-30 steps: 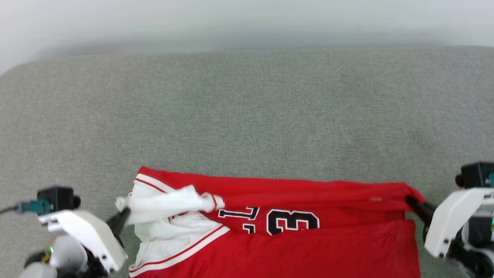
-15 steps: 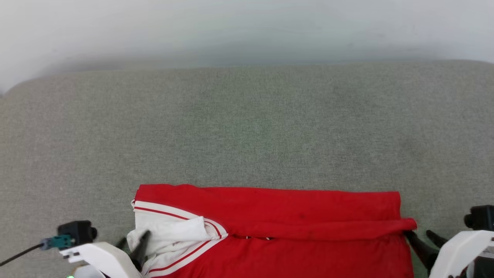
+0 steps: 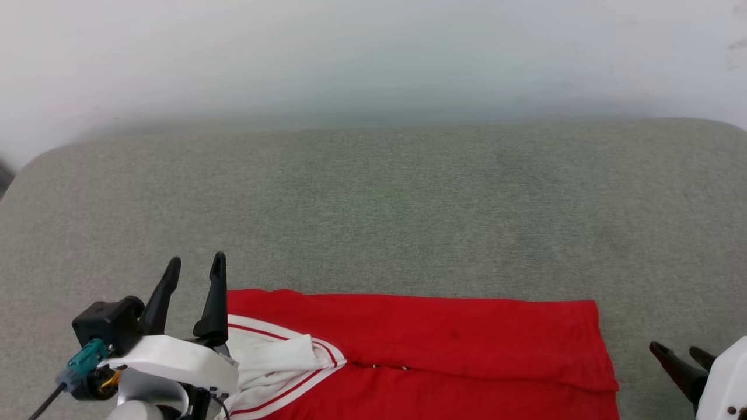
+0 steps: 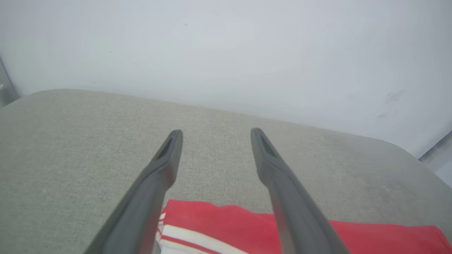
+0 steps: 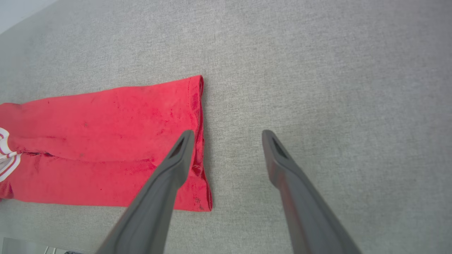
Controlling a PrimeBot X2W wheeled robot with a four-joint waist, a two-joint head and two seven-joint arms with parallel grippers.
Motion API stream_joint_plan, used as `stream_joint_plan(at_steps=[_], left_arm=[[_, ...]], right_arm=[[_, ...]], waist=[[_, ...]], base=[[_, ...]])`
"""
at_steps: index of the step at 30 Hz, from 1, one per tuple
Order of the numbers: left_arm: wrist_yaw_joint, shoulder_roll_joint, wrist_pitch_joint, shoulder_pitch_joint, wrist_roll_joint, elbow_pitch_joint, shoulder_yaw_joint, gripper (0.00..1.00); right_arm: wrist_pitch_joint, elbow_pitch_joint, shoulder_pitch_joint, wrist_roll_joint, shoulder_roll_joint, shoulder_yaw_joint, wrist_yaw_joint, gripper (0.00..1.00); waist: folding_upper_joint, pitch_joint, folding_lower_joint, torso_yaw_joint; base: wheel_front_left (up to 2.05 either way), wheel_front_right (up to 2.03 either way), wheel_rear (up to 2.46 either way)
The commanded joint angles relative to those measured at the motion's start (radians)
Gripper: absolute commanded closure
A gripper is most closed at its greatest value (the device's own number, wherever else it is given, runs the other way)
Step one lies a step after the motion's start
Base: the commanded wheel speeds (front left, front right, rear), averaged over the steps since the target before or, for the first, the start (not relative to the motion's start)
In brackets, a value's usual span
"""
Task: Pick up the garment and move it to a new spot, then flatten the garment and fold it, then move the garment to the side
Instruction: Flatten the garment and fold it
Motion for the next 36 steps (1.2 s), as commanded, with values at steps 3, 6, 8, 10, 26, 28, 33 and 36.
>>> stream_joint_plan(at_steps=[3,6,8,10,26,28,33,36], left_arm=[[-0.003,-0.02,-0.073,-0.035,0.055,-0.014,-0.011,0.0],[0.002,-0.032,-0.11,-0.062,0.113,-0.037,-0.023,0.0],[-0.002,-0.041,-0.121,-0.079,0.148,-0.052,-0.034,0.0],[-0.004,-0.053,-0.127,-0.099,0.172,-0.069,-0.043,0.0],[-0.017,-0.054,-0.127,-0.154,0.235,-0.097,-0.073,0.0],[-0.012,-0.044,-0.122,-0.147,0.238,-0.095,-0.07,0.0],[0.005,-0.026,-0.103,-0.117,0.242,-0.091,-0.067,0.0],[0.021,-0.019,-0.097,-0.092,0.243,-0.092,-0.064,0.0]], right_arm=[[0.083,-0.019,-0.018,-0.011,-0.002,-0.012,0.0,0.0],[0.152,-0.028,-0.02,-0.017,0.011,-0.017,0.0,0.0],[0.19,-0.031,-0.017,-0.022,0.025,-0.025,0.0,0.0],[0.208,-0.029,-0.018,-0.025,0.034,-0.024,0.0,0.0],[0.197,0.174,-0.066,0.028,0.096,0.055,0.0,1.0],[0.182,0.165,-0.073,0.034,0.073,0.062,0.0,1.0],[0.137,0.131,-0.091,0.055,0.019,0.096,0.0,1.0],[0.121,0.121,-0.096,0.059,-0.007,0.102,0.0,1.0]], waist=[[-0.0001,0.014,0.0001,0.028],[-0.0001,0.037,0.0001,0.056],[-0.0001,0.058,0.0001,0.077],[-0.0001,0.079,0.0001,0.096],[-0.0001,0.147,0.0001,0.136],[-0.0001,0.139,0.0001,0.13],[-0.0001,0.101,0.0001,0.107],[-0.0001,0.077,0.0001,0.089]], base=[[0.0,0.0,0.0],[0.0,0.0,0.0],[0.0,0.0,0.0],[0.0,0.0,0.0],[0.0,0.0,0.0],[0.0,0.0,0.0],[0.0,0.0,0.0],[0.0,0.0,0.0]])
